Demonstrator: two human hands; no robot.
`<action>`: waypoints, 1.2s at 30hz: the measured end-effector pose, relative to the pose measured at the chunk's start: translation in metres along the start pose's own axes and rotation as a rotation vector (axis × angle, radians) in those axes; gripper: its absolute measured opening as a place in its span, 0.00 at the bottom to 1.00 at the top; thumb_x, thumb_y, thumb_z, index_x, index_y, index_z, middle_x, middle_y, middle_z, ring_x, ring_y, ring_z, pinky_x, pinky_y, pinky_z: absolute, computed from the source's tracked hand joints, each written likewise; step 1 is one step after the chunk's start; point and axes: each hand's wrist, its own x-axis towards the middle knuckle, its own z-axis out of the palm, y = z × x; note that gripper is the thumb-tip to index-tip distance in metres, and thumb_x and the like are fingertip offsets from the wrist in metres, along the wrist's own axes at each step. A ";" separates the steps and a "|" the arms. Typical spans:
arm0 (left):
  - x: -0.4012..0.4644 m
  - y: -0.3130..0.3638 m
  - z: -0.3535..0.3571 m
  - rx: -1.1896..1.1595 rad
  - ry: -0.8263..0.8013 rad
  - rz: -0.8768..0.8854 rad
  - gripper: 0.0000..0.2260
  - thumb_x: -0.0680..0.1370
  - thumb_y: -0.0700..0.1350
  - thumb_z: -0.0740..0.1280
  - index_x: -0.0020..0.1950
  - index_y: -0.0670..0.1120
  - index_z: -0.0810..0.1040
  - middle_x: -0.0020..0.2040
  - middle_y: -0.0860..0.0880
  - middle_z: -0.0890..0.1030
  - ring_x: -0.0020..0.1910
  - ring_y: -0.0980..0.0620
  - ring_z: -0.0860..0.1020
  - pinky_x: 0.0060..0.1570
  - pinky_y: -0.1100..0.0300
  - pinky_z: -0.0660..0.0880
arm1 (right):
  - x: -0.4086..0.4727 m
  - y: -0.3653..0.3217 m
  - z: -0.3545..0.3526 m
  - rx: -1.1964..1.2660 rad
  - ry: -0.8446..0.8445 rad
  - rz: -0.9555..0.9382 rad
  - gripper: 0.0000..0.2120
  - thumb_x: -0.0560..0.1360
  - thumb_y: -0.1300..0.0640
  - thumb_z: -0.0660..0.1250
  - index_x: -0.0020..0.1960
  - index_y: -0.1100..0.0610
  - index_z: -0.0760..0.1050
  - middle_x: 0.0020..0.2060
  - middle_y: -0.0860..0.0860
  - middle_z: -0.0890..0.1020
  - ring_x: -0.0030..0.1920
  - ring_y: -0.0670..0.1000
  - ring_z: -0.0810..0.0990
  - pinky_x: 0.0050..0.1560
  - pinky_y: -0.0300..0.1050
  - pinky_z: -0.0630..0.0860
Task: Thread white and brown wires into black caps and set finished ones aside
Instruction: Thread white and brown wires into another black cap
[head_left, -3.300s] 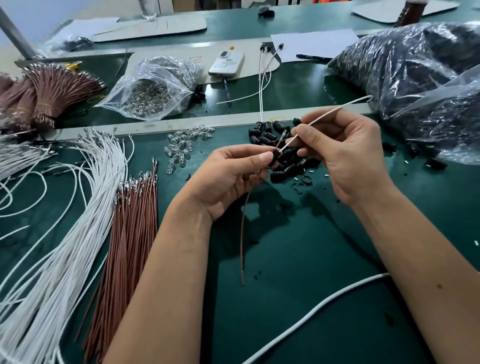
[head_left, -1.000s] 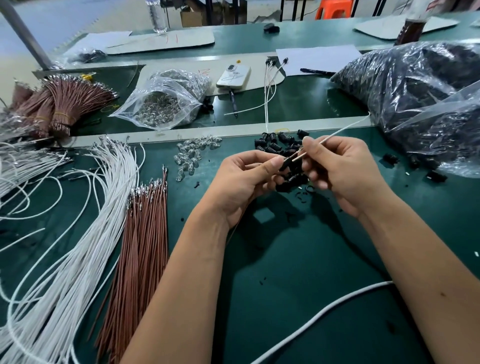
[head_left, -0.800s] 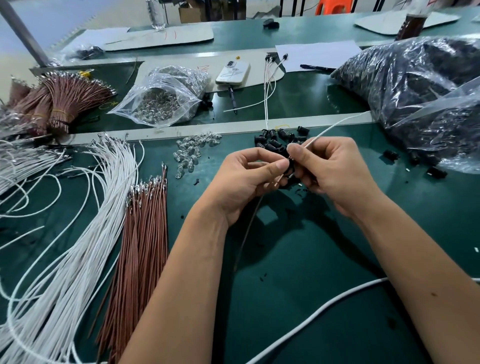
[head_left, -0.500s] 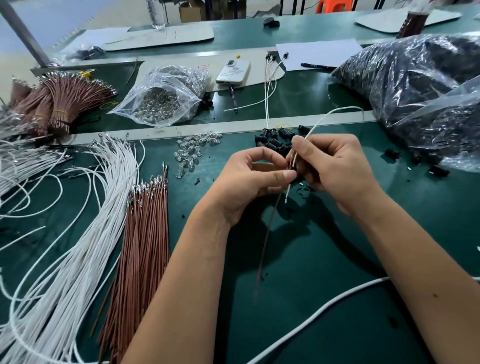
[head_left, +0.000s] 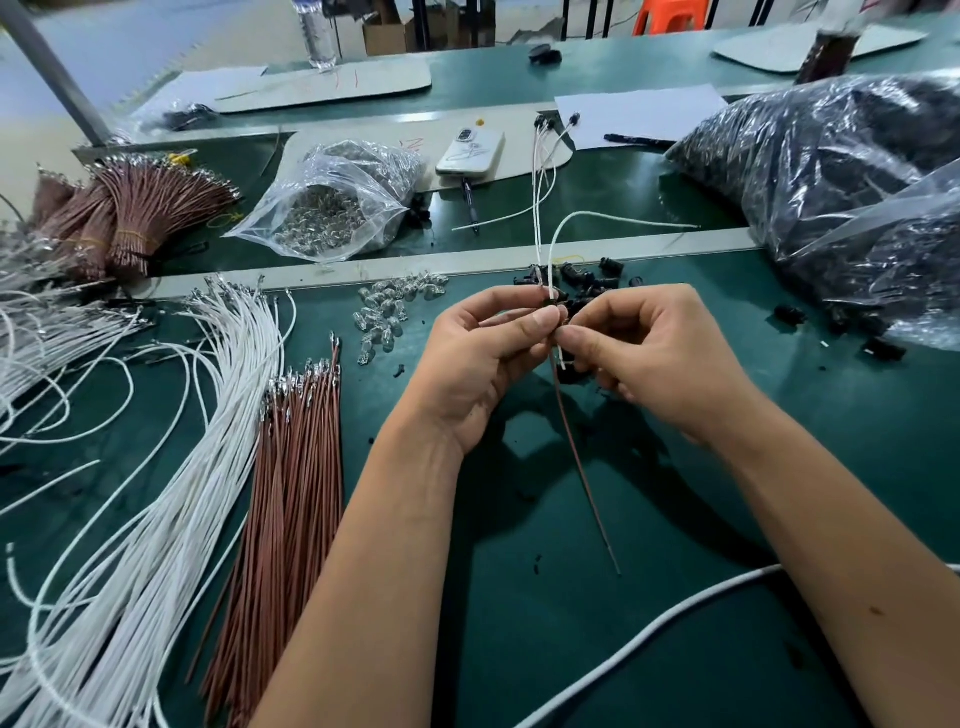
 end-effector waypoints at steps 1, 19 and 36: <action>0.000 0.000 0.000 0.008 0.000 -0.001 0.11 0.65 0.39 0.75 0.46 0.44 0.83 0.44 0.44 0.86 0.41 0.52 0.84 0.42 0.64 0.79 | 0.000 0.000 0.000 0.008 -0.012 0.007 0.06 0.77 0.57 0.77 0.42 0.57 0.84 0.30 0.53 0.83 0.26 0.46 0.75 0.26 0.33 0.69; -0.001 0.009 -0.003 -0.184 -0.041 0.027 0.12 0.70 0.40 0.70 0.52 0.41 0.81 0.43 0.47 0.85 0.36 0.54 0.81 0.38 0.64 0.80 | -0.012 -0.018 -0.003 0.033 -0.664 0.149 0.09 0.78 0.53 0.74 0.45 0.59 0.82 0.31 0.52 0.80 0.26 0.46 0.73 0.23 0.34 0.66; 0.000 0.007 0.000 -0.096 0.008 0.005 0.08 0.68 0.39 0.73 0.47 0.43 0.83 0.43 0.45 0.86 0.36 0.54 0.82 0.38 0.64 0.80 | -0.005 -0.008 0.012 0.092 -0.041 0.090 0.11 0.78 0.49 0.74 0.43 0.57 0.83 0.30 0.53 0.81 0.25 0.47 0.73 0.21 0.36 0.64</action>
